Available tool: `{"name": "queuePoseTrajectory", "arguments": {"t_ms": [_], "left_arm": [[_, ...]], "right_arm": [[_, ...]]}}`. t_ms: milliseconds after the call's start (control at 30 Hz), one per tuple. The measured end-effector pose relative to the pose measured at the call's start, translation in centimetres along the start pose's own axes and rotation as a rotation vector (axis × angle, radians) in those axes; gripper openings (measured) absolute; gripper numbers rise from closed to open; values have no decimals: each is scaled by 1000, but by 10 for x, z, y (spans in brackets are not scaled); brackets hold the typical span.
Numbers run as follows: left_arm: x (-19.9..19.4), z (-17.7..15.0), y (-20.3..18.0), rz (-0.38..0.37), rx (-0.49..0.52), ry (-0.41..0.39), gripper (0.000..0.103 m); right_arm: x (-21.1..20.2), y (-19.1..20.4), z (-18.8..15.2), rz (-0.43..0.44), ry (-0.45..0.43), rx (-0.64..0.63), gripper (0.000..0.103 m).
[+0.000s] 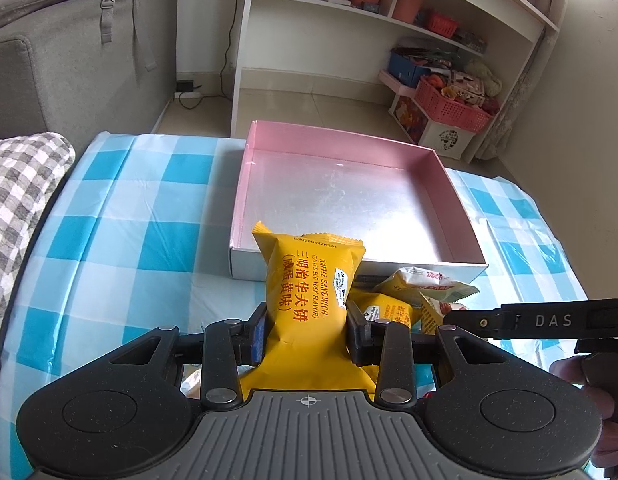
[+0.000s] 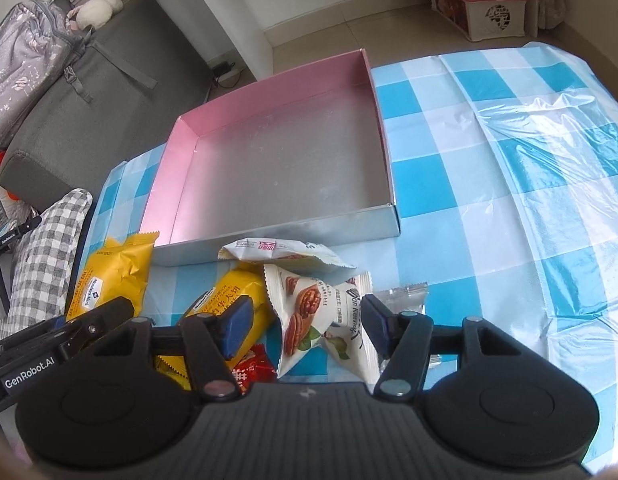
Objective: Organize snacks
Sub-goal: 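Carry both packets into the pink box and open both grippers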
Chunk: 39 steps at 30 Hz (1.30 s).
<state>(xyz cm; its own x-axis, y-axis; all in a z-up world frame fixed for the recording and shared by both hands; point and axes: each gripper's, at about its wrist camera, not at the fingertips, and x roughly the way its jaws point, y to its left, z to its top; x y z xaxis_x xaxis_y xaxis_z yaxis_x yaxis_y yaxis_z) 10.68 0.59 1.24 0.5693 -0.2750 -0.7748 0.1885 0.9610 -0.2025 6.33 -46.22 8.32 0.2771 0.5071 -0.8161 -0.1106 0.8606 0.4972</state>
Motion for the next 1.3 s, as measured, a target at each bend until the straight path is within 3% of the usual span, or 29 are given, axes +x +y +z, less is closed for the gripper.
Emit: {"name": "queuePoseTrajectory", "arguments": {"t_ms": [67, 200, 300, 933, 1300], "left_arm": [[1, -1, -1, 2, 5, 4, 35], [3, -3, -3, 6, 16, 12, 35], [4, -4, -4, 12, 22, 14, 35], [-17, 5, 2, 8, -29, -72, 35], [-4, 18, 2, -6, -13, -74, 35]], "right_arm": [[8, 5, -2, -17, 17, -25, 63], [23, 10, -7, -74, 58, -60, 46], [24, 9, -8, -87, 49, -55, 44], [-35, 16, 4, 11, -106, -14, 44], [-31, 18, 15, -25, -165, -30, 44]]}}
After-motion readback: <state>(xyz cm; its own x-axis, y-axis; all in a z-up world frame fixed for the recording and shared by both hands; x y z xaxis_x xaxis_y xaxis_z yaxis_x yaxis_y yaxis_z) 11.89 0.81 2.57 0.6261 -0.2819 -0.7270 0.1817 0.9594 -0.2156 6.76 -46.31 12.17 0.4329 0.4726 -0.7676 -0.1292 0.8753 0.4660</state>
